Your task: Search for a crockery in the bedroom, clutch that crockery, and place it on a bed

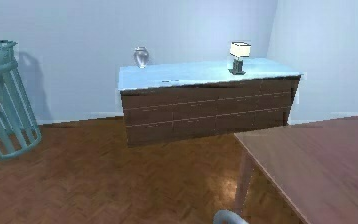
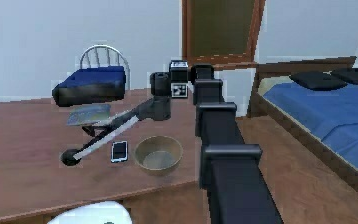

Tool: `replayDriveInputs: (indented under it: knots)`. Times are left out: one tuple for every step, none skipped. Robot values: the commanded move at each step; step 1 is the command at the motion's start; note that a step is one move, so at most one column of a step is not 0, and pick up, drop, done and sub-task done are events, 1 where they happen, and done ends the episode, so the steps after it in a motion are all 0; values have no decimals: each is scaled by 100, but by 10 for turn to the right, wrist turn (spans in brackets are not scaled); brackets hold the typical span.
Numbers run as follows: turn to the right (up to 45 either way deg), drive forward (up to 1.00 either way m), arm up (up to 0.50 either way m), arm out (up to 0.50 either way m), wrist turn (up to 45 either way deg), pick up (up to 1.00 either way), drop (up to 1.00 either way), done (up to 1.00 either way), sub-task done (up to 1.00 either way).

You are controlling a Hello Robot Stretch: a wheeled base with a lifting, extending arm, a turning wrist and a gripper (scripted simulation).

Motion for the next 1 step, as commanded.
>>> replayDriveInputs:
  knots:
    - [0, 0, 0, 0, 450, 0, 0, 0, 0]
